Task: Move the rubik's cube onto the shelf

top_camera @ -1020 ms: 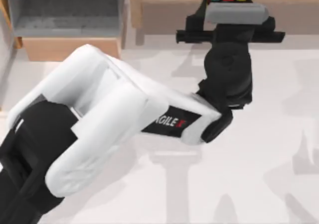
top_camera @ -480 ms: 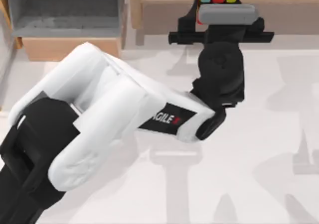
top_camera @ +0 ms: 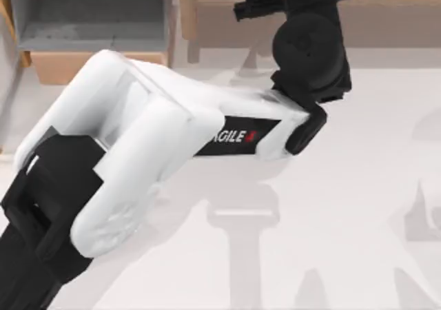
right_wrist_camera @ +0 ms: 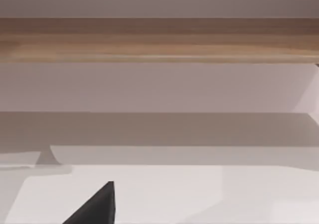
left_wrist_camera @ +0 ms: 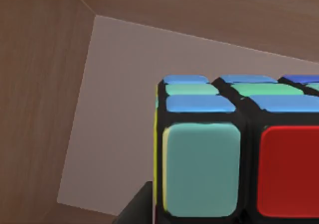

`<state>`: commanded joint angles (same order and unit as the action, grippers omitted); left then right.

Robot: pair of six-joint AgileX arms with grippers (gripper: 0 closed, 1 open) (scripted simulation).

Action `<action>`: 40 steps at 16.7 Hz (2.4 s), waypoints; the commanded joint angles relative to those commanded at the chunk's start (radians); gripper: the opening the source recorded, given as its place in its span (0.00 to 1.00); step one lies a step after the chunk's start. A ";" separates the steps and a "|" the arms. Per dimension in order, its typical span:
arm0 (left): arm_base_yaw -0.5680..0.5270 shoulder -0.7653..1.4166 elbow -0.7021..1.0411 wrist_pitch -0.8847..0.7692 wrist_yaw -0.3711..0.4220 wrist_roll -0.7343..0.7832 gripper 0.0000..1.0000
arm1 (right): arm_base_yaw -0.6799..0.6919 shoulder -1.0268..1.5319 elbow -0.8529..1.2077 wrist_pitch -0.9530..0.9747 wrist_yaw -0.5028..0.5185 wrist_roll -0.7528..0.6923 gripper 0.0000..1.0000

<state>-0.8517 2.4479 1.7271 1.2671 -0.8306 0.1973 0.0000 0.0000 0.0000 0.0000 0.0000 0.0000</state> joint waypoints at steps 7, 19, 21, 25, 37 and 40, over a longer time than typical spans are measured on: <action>0.014 0.090 0.237 -0.148 0.063 -0.060 0.00 | 0.000 0.000 0.000 0.000 0.000 0.000 1.00; 0.106 0.197 0.301 -0.383 0.153 -0.020 0.00 | 0.000 0.000 0.000 0.000 0.000 0.000 1.00; 0.106 0.197 0.301 -0.383 0.153 -0.020 0.15 | 0.000 0.000 0.000 0.000 0.000 0.000 1.00; 0.106 0.197 0.301 -0.383 0.153 -0.020 0.45 | 0.000 0.000 0.000 0.000 0.000 0.000 1.00; 0.106 0.197 0.301 -0.383 0.153 -0.020 1.00 | 0.000 0.000 0.000 0.000 0.000 0.000 1.00; 0.106 0.197 0.301 -0.383 0.153 -0.020 1.00 | 0.000 0.000 0.000 0.000 0.000 0.000 1.00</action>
<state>-0.7456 2.6453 2.0281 0.8840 -0.6776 0.1775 0.0000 0.0000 0.0000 0.0000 0.0000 0.0000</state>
